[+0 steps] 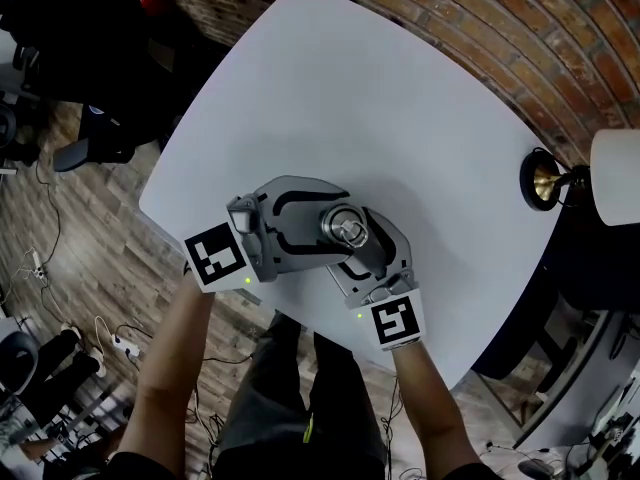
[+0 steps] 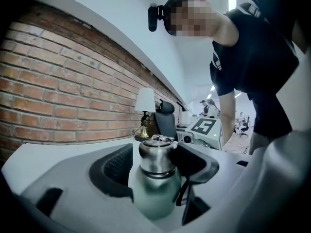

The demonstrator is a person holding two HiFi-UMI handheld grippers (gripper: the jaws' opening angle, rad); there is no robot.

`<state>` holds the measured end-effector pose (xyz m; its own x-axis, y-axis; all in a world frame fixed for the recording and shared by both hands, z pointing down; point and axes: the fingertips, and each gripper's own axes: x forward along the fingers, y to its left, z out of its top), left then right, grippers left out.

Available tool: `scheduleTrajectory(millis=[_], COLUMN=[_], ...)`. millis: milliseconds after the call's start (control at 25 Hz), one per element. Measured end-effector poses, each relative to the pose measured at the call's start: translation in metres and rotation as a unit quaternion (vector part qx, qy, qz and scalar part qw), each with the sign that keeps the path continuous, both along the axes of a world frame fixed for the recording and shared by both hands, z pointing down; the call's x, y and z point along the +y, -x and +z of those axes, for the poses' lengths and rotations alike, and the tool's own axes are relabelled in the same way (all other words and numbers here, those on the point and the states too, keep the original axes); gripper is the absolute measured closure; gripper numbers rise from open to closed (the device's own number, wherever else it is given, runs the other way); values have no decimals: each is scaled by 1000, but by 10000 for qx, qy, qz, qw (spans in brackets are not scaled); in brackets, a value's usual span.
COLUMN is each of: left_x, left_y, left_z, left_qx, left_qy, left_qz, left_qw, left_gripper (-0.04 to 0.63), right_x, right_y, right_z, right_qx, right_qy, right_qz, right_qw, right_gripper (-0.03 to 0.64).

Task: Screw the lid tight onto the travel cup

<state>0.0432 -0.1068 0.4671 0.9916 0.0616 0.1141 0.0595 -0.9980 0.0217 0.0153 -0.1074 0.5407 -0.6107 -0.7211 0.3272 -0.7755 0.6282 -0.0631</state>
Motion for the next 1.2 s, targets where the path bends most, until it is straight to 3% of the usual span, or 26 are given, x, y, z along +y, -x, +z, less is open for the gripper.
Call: scheduleTrajectory(millis=[160, 360, 520, 720, 840, 1080, 1200], left_x=[6, 0, -2, -16, -16, -6, -2], left_y=[9, 17, 7, 3, 0, -4, -5], left_z=[5, 3, -3, 5, 6, 5, 7], left_qx=[-61, -233, -148, -409, -406, -119, -37], left_qy=[-5, -252, -363, -429, -636, -737, -674], left_qz=[-1074, -2765, -3203, -3643, -3417, -2180, -1480], left_qw=[9942, 9604, 9465, 9294, 9368, 9731, 9867], left_gripper=[290, 364, 319, 305, 339, 342, 342], right_x=[1, 0, -1, 0, 0, 2, 2], right_y=[0, 1, 2, 1, 1, 1, 1], right_z=[0, 1, 2, 3, 3, 2, 2], right_qx=[33, 24, 20, 7, -24, -71, -96], right_qy=[13, 34, 62, 86, 93, 76, 80], right_qz=[-10, 5, 5, 25, 10, -29, -32], right_qw=[10000, 10000, 10000, 10000, 10000, 9999, 9999], right_gripper=[308, 308, 308, 308, 308, 308, 308])
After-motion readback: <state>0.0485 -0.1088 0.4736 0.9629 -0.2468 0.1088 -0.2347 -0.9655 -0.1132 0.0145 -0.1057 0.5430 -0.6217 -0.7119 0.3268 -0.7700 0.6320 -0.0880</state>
